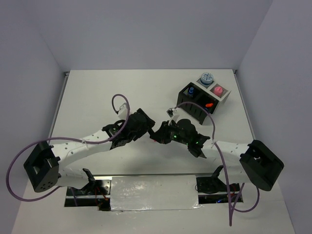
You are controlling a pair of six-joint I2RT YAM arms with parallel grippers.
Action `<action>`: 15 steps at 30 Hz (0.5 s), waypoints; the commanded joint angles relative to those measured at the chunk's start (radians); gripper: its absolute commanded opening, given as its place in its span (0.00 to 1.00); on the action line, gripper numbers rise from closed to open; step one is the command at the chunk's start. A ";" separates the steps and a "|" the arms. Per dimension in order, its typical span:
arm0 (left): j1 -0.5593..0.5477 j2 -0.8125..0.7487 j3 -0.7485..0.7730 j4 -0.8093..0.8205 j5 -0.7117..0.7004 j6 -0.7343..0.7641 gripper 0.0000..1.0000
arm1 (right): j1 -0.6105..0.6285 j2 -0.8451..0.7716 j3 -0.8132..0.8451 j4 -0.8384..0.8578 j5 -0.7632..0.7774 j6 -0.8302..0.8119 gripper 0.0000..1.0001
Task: Sort the stationery into containers
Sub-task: Place the pen in the storage box.
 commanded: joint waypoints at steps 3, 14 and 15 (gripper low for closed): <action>0.002 -0.039 0.073 -0.089 -0.043 0.022 0.99 | -0.044 -0.095 0.165 -0.318 0.088 -0.131 0.02; 0.143 -0.204 0.328 -0.576 -0.160 0.524 0.99 | -0.549 -0.119 0.643 -1.188 0.124 -0.500 0.03; 0.143 -0.221 0.324 -0.590 -0.152 0.554 0.99 | -0.578 -0.109 0.671 -1.212 0.125 -0.515 0.03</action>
